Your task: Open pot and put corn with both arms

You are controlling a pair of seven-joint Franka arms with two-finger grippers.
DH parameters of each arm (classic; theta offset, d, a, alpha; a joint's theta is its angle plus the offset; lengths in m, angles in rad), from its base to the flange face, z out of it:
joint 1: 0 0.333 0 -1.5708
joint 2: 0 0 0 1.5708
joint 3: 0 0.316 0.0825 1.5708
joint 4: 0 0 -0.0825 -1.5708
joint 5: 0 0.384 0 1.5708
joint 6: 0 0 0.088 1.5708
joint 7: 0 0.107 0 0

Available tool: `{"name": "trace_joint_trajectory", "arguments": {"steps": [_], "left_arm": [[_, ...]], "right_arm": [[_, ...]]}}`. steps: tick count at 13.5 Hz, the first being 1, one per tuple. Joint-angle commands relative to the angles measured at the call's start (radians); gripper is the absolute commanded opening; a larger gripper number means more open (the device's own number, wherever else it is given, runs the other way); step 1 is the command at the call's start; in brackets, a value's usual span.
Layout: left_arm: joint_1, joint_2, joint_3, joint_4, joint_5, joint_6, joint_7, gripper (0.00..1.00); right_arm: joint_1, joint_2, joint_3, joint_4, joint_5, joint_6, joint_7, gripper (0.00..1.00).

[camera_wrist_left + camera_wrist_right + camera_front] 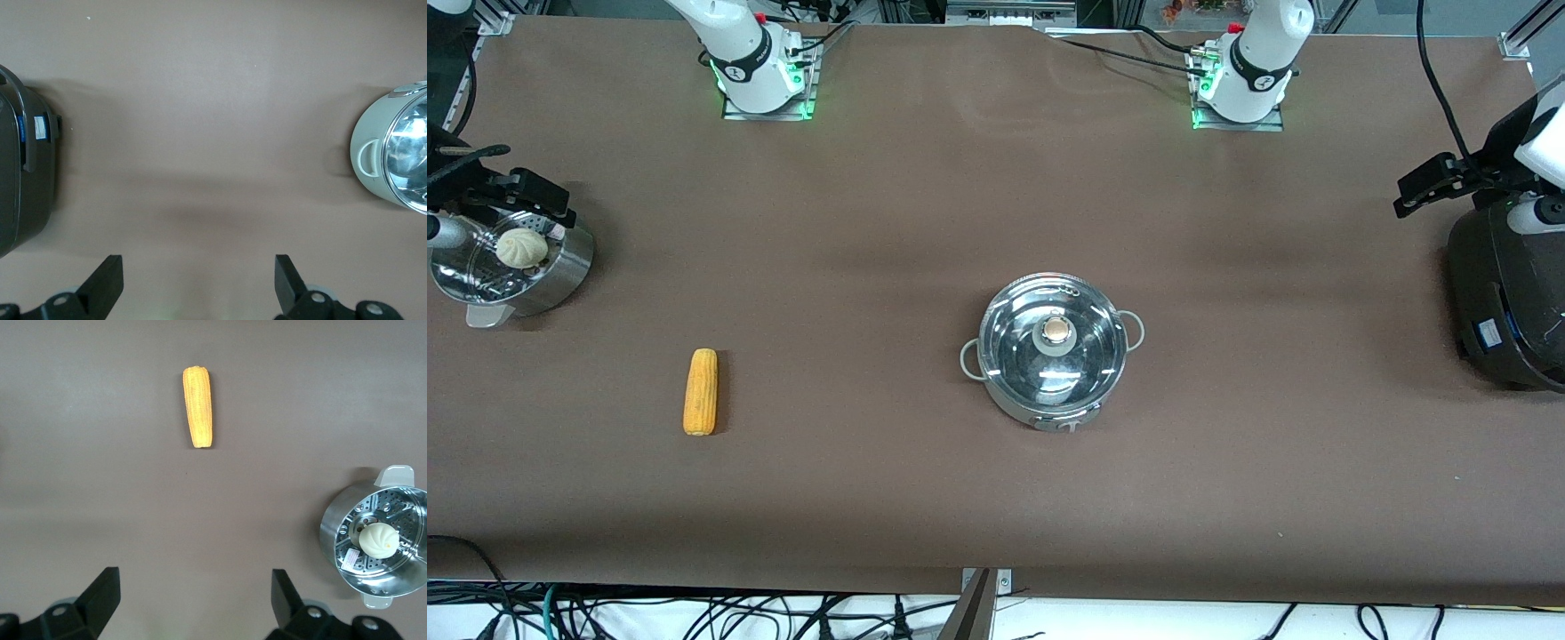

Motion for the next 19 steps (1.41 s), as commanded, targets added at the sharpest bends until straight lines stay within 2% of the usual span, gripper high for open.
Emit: {"name": "trace_joint_trajectory", "arguments": {"steps": [1,19], "left_arm": [[0.008,0.004,-0.004,0.012,0.009,-0.006,0.026,1.0],[0.007,0.01,-0.004,0.012,0.007,-0.003,0.026,1.0]], "right_arm": [[-0.011,0.012,0.008,0.027,0.002,-0.01,-0.008,1.0],[-0.013,0.014,0.008,0.029,-0.001,-0.009,-0.008,1.0]]}}
